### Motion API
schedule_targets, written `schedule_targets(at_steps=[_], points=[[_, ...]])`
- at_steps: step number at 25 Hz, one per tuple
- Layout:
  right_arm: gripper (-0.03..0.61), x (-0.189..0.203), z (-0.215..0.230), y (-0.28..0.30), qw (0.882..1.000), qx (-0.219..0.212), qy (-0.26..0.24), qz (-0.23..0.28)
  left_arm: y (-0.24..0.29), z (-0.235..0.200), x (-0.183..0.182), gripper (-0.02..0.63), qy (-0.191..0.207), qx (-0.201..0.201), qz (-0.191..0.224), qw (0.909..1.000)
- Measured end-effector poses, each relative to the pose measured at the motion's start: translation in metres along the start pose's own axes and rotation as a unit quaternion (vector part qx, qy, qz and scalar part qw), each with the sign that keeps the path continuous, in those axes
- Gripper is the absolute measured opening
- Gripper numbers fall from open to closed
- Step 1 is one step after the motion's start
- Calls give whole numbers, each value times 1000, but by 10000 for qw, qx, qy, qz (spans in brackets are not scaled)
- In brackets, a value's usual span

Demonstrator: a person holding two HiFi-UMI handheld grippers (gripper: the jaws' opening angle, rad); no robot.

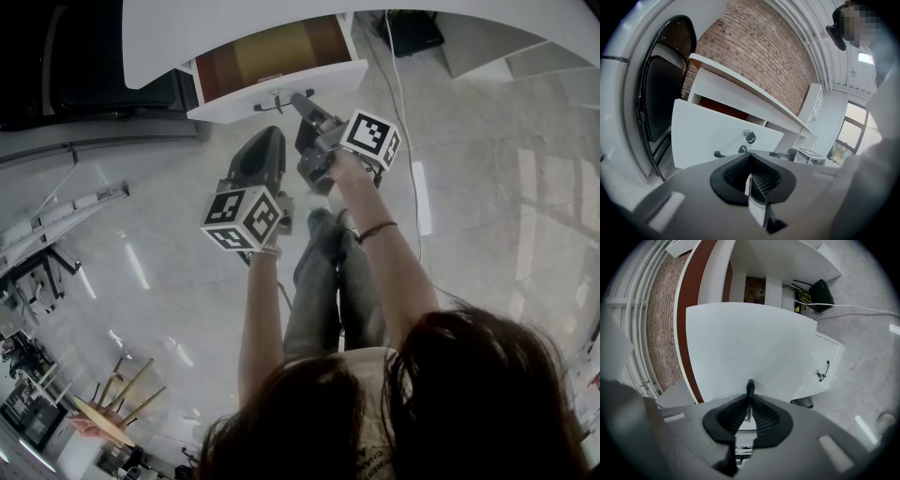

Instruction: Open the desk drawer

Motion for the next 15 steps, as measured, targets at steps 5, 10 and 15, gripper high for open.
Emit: schedule_targets(at_steps=[5,10,15], points=[[32,2,0,-1,10000,6,17,5,-1,-1,-2,0,-19,9,2,10000],[32,2,-1,-2,10000,15,15,23,-2,-2,-2,0,-36,-2,-4,10000],[34,3,3,-2,10000,19,-32,-6,0,-3,0,-2,-33,23,-15,10000]])
Point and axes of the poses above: the fingertips, and each gripper's own axes: y forward along the fingers, z to its right, x out of its underside, the point moved 3 cm from there along -y, backward along the fingers, and after that the axes turned 13 degrees about y, right-handed, at the moved point
